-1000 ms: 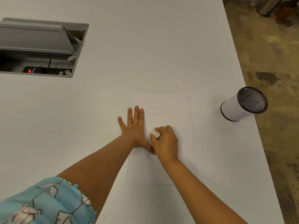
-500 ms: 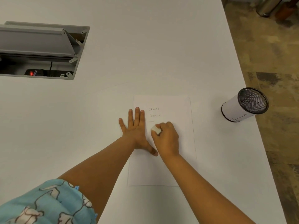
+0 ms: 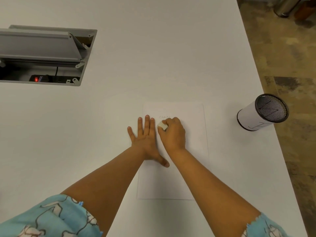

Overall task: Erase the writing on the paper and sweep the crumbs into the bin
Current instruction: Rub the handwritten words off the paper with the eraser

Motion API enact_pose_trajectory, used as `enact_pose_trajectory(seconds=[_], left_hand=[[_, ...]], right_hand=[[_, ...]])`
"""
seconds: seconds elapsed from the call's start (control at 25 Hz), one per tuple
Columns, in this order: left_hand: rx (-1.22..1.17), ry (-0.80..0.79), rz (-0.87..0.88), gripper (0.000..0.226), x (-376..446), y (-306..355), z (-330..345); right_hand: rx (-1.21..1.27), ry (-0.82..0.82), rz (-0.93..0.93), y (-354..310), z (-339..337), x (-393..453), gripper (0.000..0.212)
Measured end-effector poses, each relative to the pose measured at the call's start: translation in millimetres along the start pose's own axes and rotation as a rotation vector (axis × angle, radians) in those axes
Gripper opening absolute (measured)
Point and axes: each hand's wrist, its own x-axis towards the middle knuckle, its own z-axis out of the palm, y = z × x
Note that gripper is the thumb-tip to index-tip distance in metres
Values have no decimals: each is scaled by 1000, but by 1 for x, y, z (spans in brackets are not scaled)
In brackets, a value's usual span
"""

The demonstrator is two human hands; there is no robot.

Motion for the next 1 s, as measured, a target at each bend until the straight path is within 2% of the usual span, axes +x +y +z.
enact_pose_trajectory(seconds=[0.28, 0.52, 0.76, 1.0], left_hand=[[-16, 16, -11, 156, -1, 0, 2], [-4, -23, -4, 162, -2, 1, -2], [-6, 24, -11, 158, -3, 2, 1], [-20, -35, 1, 162, -5, 1, -5]], right_hand=[[-9, 66, 31, 15, 4, -39, 25], [-7, 33, 38, -6, 2, 13, 22], [-12, 105, 33, 17, 4, -34, 22], [39, 39, 36, -1, -4, 8, 23]])
